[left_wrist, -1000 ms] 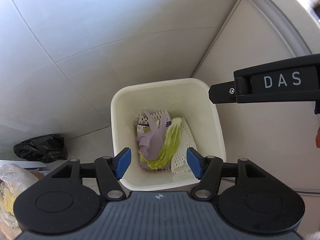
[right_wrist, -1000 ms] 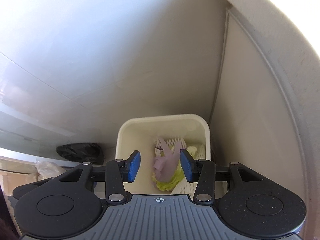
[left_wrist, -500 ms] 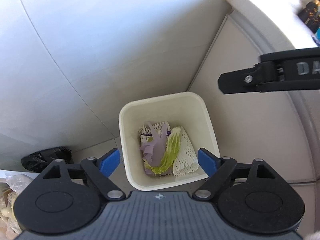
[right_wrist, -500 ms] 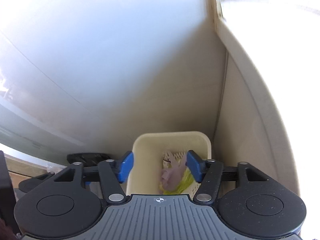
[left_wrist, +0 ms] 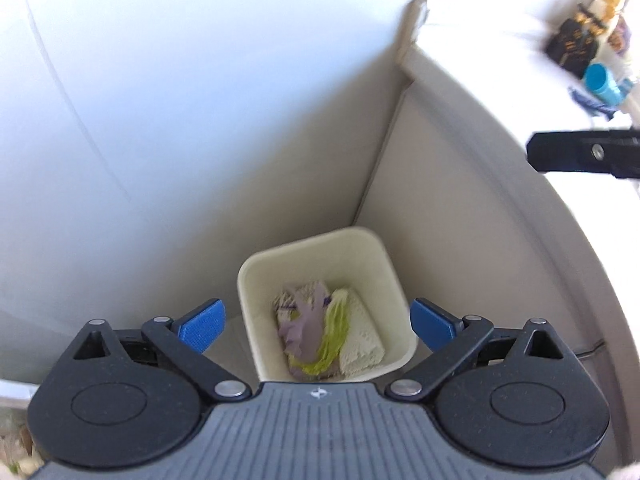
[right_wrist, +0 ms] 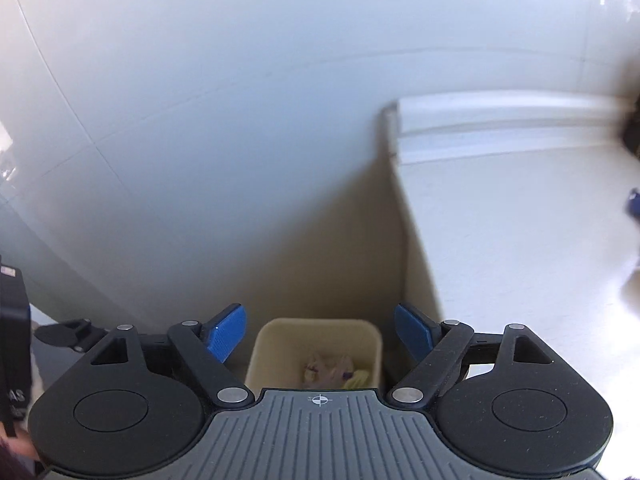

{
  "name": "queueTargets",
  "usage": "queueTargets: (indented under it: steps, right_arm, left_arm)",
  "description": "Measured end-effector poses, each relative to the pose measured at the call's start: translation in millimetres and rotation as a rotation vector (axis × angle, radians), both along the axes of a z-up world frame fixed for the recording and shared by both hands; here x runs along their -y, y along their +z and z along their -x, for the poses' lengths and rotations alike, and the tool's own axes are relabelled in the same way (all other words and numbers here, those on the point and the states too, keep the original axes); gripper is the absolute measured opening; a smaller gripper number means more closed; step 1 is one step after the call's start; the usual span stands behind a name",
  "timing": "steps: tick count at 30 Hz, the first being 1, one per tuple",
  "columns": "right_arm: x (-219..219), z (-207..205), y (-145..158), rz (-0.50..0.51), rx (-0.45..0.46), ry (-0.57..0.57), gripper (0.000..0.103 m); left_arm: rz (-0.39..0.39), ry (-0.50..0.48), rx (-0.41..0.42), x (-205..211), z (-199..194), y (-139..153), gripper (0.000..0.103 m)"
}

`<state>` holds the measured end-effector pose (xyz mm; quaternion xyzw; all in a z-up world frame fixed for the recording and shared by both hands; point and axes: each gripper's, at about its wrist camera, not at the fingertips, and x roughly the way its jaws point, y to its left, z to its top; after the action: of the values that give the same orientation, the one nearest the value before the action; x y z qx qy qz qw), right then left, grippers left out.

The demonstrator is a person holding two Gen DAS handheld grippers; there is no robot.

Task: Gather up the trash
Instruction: 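Raise both tools back toward the white tissues on the counter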

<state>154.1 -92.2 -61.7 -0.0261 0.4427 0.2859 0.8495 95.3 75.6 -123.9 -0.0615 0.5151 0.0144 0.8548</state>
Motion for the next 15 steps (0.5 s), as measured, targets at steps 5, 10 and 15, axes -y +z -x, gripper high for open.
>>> queueTargets:
  steps: [5, 10, 15]
  right_arm:
    - [53, -1, 17, 0.001, 0.07, -0.084, 0.088]
    - [104, -7, 23, 0.021, 0.114, -0.19, 0.088]
    - [157, -11, 19, 0.033, 0.148, -0.298, 0.089]
  left_arm:
    - [0.018, -0.049, 0.062, 20, -13, 22, 0.1]
    - [0.037, -0.12, 0.108, 52, -30, 41, 0.101]
    - [0.052, -0.202, 0.13, 95, -55, 50, 0.101]
